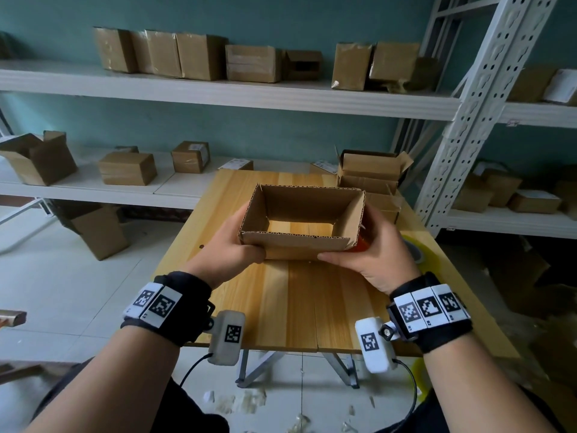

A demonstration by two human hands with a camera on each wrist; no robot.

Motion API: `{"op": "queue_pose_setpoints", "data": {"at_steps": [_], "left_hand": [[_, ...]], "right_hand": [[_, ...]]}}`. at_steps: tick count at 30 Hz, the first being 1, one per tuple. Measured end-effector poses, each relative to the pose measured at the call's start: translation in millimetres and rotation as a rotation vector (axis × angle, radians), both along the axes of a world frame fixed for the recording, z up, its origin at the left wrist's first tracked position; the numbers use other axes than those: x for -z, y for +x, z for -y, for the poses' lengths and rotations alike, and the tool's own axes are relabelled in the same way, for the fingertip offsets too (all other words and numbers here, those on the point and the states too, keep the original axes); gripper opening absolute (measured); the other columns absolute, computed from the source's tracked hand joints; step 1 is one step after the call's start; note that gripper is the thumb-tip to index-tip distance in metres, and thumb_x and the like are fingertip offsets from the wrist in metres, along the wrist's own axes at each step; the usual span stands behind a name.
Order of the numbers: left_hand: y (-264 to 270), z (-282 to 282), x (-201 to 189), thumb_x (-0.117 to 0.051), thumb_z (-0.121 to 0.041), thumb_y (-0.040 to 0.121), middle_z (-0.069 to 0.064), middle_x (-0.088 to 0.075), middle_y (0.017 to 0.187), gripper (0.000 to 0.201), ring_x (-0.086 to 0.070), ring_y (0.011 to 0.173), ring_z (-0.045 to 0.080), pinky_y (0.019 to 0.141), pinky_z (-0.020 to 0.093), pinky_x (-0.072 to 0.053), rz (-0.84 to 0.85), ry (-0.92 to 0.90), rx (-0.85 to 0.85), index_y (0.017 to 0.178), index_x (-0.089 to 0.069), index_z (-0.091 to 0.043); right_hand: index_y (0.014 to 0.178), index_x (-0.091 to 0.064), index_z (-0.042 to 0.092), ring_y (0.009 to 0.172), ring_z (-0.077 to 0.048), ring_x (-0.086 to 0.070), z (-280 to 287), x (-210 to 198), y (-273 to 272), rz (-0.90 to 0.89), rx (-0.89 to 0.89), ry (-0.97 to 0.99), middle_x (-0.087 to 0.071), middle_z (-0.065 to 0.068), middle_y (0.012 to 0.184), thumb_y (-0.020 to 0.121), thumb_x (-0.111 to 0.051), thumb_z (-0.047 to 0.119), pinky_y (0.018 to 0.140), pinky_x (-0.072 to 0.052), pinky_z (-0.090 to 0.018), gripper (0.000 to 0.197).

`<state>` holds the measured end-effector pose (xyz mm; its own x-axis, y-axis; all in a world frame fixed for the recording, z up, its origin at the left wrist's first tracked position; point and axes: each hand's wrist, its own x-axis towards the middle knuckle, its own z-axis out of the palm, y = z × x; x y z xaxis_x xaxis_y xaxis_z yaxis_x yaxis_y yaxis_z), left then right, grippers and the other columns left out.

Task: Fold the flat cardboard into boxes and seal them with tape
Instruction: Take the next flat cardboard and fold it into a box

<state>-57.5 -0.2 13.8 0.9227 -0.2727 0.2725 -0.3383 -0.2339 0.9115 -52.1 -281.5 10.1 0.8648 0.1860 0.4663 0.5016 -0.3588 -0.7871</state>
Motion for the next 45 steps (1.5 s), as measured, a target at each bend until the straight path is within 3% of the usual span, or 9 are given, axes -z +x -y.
{"op": "queue_pose_setpoints", "data": {"at_steps": [13,17,20,23,25,27,31,40,45], "left_hand": [[-7.2,4.8,2.2,-0.059,-0.013,0.074,-0.024,-0.071,0.091,0.044,-0.064,0.086,-0.004,0.073,0.015,-0.052,-0.023,-0.143,-0.032,0.117,-0.058,-0.026],[-0.1,2.7,8.4,-0.07,-0.044,0.086,-0.008,-0.065,0.143,0.073,-0.06,0.132,0.013,0.106,0.035,-0.055,-0.026,-0.136,0.002,0.152,-0.046,-0.023],[10.8,-0.2,18.8,-0.068,-0.077,0.085,0.005,-0.028,0.174,0.093,-0.026,0.159,0.035,0.123,0.07,-0.027,-0.075,-0.132,-0.007,0.164,-0.029,-0.045],[8.0,6.3,15.6,-0.053,-0.087,0.088,-0.008,-0.023,0.176,0.093,-0.024,0.161,0.022,0.128,0.062,-0.024,-0.079,-0.204,-0.013,0.166,-0.021,-0.046],[5.7,12.2,13.3,-0.045,-0.09,0.089,-0.013,-0.022,0.175,0.097,-0.024,0.161,0.014,0.13,0.054,-0.023,-0.079,-0.235,-0.035,0.168,-0.016,-0.043],[6.7,15.4,14.1,-0.047,-0.088,0.091,-0.014,-0.027,0.173,0.095,-0.027,0.16,0.012,0.131,0.053,-0.023,-0.08,-0.269,-0.057,0.168,-0.017,-0.042],[11.7,18.5,19.7,-0.054,-0.078,0.096,-0.009,-0.043,0.167,0.084,-0.038,0.155,0.018,0.128,0.055,-0.028,-0.053,-0.307,-0.087,0.166,-0.029,-0.038],[16.5,19.0,26.9,-0.059,-0.088,0.079,0.011,-0.052,0.158,0.11,-0.045,0.149,0.032,0.126,0.059,-0.031,-0.07,-0.309,-0.083,0.159,-0.044,-0.013],[16.2,21.2,26.5,-0.059,-0.077,0.088,0.013,-0.043,0.163,0.089,-0.036,0.153,0.039,0.124,0.067,-0.028,-0.051,-0.29,-0.069,0.162,-0.037,-0.033]], "right_hand": [[0.142,-0.041,0.042,0.13,0.011,-0.053,-11.1,4.6,-1.1,-0.07,-0.032,0.13,-0.056,0.02,0.142,0.068,-0.096,0.01,0.104,-0.046,-0.011,0.097],[0.152,-0.043,0.029,0.131,0.0,-0.057,-12.7,3.9,-1.7,-0.088,-0.027,0.086,-0.06,0.012,0.145,0.07,-0.097,0.024,0.103,-0.049,-0.015,0.098],[0.152,-0.043,0.031,0.13,-0.006,-0.059,-18.4,3.5,-4.7,-0.161,-0.025,0.093,-0.063,0.01,0.142,0.068,-0.095,0.049,0.109,-0.052,-0.033,0.101],[0.144,-0.053,0.026,0.128,-0.007,-0.061,-21.6,4.3,-8.7,-0.241,-0.042,0.13,-0.068,0.012,0.134,0.072,-0.081,0.073,0.116,-0.044,-0.045,0.09],[0.12,-0.064,0.022,0.112,0.001,-0.062,-24.6,2.3,-13.0,-0.259,-0.019,0.15,-0.069,0.024,0.109,0.074,-0.062,0.087,0.113,-0.04,-0.04,0.08],[0.125,-0.06,0.028,0.121,-0.007,-0.056,-28.8,2.5,-12.2,-0.302,0.016,0.2,-0.063,0.02,0.118,0.073,-0.05,0.095,0.119,-0.033,-0.038,0.085],[0.127,-0.058,0.047,0.148,-0.018,-0.046,-31.6,12.9,4.4,-0.448,0.004,0.373,-0.051,0.003,0.158,0.064,-0.062,0.099,0.126,-0.03,-0.05,0.082],[0.138,-0.062,0.036,0.142,-0.017,-0.052,-30.6,21.1,11.0,-0.458,0.049,0.464,-0.06,0.005,0.149,0.063,-0.073,0.09,0.124,-0.033,-0.051,0.093],[0.147,-0.058,0.028,0.139,-0.017,-0.055,-27.2,27.0,11.8,-0.402,0.056,0.449,-0.063,0.003,0.145,0.067,-0.072,0.088,0.122,-0.034,-0.053,0.101]]}}
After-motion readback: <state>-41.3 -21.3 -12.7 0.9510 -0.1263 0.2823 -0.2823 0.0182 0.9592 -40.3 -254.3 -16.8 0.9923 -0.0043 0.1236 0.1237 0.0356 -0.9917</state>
